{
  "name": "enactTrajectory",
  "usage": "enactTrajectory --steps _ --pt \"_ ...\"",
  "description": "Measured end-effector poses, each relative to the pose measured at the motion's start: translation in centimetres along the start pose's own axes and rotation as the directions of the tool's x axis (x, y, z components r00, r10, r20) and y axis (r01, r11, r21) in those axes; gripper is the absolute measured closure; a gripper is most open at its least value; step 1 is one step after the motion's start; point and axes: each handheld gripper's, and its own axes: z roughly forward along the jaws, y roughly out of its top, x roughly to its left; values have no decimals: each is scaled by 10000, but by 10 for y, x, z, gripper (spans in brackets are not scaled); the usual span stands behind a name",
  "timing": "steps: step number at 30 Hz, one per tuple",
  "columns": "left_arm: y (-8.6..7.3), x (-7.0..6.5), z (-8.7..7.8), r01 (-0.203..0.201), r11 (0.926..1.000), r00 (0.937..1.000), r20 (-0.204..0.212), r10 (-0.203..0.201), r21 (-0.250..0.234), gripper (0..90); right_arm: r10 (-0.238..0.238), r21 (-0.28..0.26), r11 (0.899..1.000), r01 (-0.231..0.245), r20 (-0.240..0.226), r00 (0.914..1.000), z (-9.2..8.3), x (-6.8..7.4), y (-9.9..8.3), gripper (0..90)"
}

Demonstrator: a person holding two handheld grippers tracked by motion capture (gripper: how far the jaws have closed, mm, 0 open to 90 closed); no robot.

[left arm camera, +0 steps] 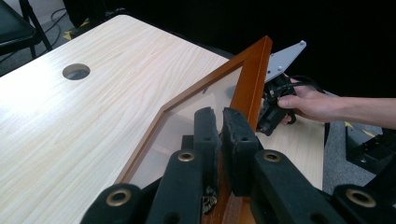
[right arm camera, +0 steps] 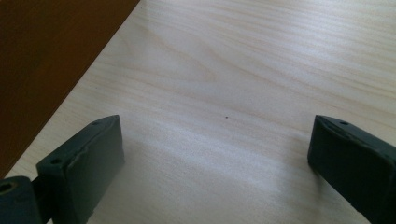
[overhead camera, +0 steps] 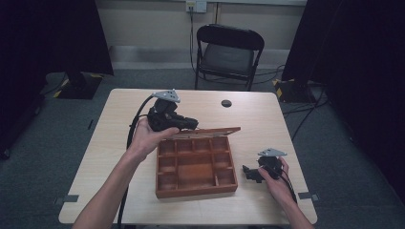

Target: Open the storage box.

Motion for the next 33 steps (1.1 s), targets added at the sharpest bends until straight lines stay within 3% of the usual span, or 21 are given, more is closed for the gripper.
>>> enactTrajectory --steps 33 --pt "0 -1 0 24 10000 10000 0 -24 15 849 -2 1 10000 2 -1 10000 0 0 0 27"
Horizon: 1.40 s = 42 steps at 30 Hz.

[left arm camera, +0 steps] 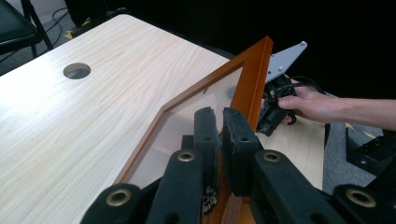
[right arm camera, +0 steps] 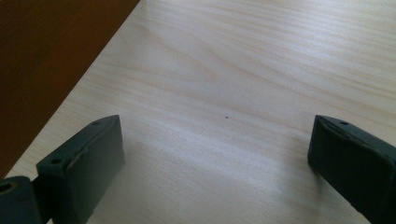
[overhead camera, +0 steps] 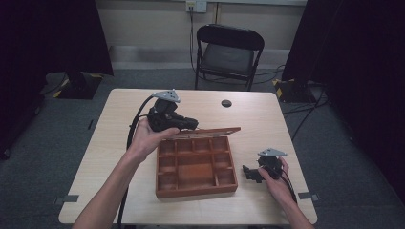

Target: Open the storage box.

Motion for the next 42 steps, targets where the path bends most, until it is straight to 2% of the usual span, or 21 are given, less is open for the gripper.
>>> enactTrajectory --steps 11,42 --pt "0 1 0 111 9999 9999 12 -111 -67 848 5 -1 10000 -5 0 10000 0 0 0 27" --pt "0 1 0 8 10000 10000 6 -8 -34 849 2 0 10000 -2 1 10000 0 0 0 27"
